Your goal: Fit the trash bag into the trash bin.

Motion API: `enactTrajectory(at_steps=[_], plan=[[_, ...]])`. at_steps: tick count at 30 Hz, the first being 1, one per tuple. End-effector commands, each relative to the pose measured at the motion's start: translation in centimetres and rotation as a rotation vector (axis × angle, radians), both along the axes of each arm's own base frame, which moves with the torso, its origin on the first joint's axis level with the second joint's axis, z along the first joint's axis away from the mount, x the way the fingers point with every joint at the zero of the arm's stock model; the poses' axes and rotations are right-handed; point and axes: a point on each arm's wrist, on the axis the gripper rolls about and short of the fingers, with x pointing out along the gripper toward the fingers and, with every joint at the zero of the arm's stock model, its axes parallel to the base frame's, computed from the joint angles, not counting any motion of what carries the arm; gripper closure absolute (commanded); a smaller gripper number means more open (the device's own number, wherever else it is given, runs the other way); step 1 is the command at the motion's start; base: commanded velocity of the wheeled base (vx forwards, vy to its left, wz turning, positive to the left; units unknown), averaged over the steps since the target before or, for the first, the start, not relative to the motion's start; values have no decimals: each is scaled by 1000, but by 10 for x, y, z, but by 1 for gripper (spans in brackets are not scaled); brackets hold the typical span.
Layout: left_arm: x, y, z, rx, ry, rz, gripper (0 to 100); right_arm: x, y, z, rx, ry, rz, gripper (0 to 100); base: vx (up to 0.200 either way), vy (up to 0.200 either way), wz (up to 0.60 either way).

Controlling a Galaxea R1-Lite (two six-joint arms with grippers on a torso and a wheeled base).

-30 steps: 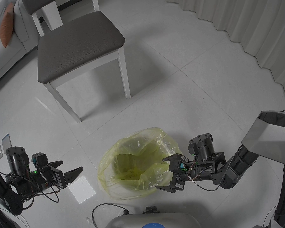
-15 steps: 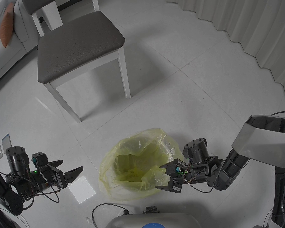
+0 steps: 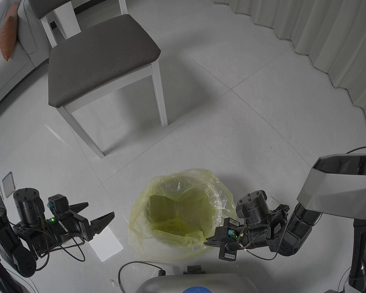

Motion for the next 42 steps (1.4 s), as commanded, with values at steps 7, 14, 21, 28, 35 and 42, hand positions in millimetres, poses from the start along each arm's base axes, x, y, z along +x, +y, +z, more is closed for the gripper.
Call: enactTrajectory(at_steps=[7, 14, 21, 28, 35, 42], plan=[[0, -9, -21, 45, 97, -15, 0, -8, 8, -2, -4, 7, 32, 100, 0, 0, 0], [9, -22, -36, 64, 84, -26, 0, -12, 9, -4, -12, 16, 44, 100, 0, 0, 0], [13, -30, -41, 66, 88, -52, 0, -15, 10, -2, -9, 14, 48, 0, 0, 0, 0], [14, -33, -45, 68, 101, -64, 0, -21, 12, 3, 1, 2, 65, 0, 0, 0, 0], [26, -44, -49, 44, 90, -79, 0, -33, 12, 8, 7, -4, 88, 0, 0, 0, 0], [35, -53, -58, 23, 110, -59, 0, -39, 11, 13, 12, -10, 98, 0, 0, 0, 0]])
